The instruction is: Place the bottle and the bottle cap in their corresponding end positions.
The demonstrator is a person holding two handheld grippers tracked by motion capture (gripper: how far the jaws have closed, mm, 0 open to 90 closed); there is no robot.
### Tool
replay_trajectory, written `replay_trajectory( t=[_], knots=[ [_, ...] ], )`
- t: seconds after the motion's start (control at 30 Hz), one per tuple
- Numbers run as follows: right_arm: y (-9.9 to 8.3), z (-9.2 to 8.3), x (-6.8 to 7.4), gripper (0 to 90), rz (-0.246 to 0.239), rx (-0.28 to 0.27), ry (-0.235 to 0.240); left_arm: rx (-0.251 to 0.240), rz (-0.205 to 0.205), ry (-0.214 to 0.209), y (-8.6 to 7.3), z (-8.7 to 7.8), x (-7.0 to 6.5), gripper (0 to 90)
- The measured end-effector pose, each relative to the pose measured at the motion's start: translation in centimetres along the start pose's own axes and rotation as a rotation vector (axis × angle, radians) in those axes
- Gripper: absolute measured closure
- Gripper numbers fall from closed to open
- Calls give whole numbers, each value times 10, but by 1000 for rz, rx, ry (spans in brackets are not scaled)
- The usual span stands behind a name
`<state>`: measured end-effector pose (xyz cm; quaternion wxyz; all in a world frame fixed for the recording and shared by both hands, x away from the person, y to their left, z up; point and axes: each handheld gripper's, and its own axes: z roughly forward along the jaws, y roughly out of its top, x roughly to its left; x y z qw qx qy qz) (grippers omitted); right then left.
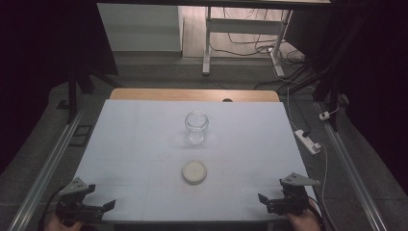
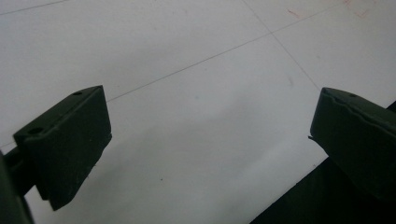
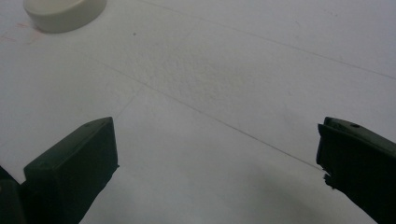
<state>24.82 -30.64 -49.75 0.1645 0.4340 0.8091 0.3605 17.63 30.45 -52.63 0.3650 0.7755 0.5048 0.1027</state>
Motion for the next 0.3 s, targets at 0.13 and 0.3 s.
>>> replay_trajectory(
  t=[0.13,0.3],
  knots=[
    [-1,-1,2,0,-6,18,-11,11,-1,13,-1,-1,-1,0],
    [-2,0,4,0,-18,27,-19,19,4,16,0,1,-2,0]
  ],
)
